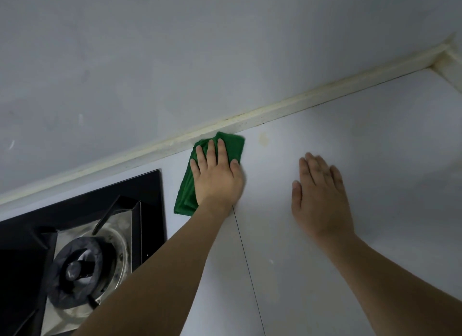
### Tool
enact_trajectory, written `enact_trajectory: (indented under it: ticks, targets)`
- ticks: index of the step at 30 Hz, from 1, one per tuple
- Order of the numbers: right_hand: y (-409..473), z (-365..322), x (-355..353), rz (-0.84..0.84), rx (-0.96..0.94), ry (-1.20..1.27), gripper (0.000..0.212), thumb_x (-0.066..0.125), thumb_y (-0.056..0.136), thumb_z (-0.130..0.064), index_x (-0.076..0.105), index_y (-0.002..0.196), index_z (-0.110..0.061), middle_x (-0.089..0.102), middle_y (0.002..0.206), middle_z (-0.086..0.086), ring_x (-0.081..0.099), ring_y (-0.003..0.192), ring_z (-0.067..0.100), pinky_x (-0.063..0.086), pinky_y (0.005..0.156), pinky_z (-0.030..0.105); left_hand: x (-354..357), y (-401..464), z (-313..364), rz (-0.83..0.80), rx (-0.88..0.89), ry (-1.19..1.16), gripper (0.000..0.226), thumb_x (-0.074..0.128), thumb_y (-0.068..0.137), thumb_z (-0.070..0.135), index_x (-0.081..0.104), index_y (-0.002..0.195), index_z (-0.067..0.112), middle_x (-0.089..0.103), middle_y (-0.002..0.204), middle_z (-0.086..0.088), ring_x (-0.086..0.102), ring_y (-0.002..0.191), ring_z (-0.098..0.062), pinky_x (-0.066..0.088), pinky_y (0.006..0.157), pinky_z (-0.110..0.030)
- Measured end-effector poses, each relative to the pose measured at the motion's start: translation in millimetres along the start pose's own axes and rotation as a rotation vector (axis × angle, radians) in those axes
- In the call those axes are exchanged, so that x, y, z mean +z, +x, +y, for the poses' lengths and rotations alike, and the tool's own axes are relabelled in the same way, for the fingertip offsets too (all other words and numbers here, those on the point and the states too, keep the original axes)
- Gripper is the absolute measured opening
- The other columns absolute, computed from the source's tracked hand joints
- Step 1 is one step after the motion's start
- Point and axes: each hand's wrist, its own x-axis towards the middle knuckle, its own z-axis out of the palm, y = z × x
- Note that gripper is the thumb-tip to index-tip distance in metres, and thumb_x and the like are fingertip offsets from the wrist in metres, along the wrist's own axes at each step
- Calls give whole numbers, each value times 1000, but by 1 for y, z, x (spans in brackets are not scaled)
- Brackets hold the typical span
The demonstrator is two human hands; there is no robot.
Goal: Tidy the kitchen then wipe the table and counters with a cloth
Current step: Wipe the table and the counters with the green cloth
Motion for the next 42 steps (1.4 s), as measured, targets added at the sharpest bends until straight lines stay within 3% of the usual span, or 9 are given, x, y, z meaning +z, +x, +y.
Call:
enact_trajectory:
  ticks: [4, 14, 28, 32, 42]
  targets:
    - [-1, 0, -1, 12, 109, -14, 61, 27, 94, -31, 35, 145, 2, 33, 152, 20, 27, 142, 35, 17, 118, 49, 4, 0, 16, 1, -60, -19, 63, 18, 99, 39, -3, 155, 19, -3, 163, -4, -13, 148, -28, -7, 119, -49]
    - [0, 0, 3, 5, 112, -21, 61, 26, 94, -31, 36, 144, 3, 34, 151, 20, 28, 142, 33, 20, 117, 50, 12, 5, 45, 7, -158, -31, 63, 16, 100, 40, -5, 155, 18, -4, 163, -5, -13, 147, -31, -8, 118, -52]
    - [-2, 1, 2, 58, 216, 5, 55, 29, 96, -25, 38, 143, 3, 37, 150, 19, 32, 140, 33, 24, 116, 47, 14, 11, 90, -23, -158, -77, 64, 17, 100, 39, -5, 154, 16, -4, 162, -8, -14, 147, -34, -9, 117, -54]
    - [-2, 2, 3, 55, 221, 1, 56, 26, 96, -25, 41, 141, 4, 40, 148, 20, 35, 139, 33, 25, 115, 47, 14, 10, 90, -31, -55, -63, 64, 17, 100, 40, -5, 155, 16, -5, 162, -7, -14, 147, -33, -9, 117, -53]
    - [0, 1, 3, 42, 208, -26, 58, 25, 94, -25, 42, 139, 6, 40, 146, 22, 35, 138, 35, 25, 115, 48, 14, 22, 72, -88, 443, 74, 61, 16, 101, 43, -1, 155, 20, 0, 163, -4, -10, 148, -29, -7, 119, -48]
